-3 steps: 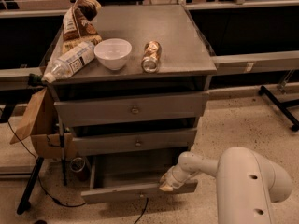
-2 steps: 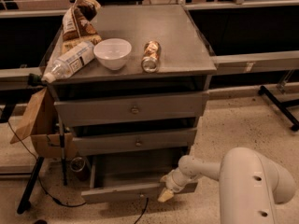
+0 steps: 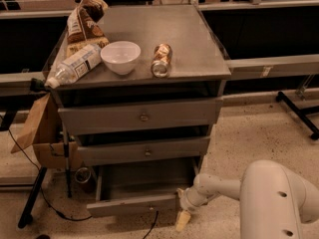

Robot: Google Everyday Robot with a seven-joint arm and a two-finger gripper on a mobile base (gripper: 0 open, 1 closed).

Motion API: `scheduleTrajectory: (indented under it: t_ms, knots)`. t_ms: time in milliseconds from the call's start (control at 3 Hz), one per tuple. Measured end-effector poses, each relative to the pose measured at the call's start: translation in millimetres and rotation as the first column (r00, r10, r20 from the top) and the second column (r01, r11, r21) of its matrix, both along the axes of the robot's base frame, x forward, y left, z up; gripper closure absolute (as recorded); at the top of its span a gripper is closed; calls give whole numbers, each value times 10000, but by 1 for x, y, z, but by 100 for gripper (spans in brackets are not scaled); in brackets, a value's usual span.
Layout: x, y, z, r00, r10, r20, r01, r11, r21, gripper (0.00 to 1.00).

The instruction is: Open bottom drawer

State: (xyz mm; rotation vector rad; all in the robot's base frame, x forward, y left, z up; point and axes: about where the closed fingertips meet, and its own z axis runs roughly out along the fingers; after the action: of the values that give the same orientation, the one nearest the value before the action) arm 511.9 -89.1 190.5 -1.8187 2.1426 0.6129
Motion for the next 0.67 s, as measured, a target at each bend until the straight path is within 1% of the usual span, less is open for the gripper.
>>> scheduleTrajectory:
  t_ms: [333,667]
  knots:
    - [-21,-5,-8,9998,217,-55,-217,9998,-29,0]
    - [-21,-5,-6,9998,217,-55,-217,9998,-29,0]
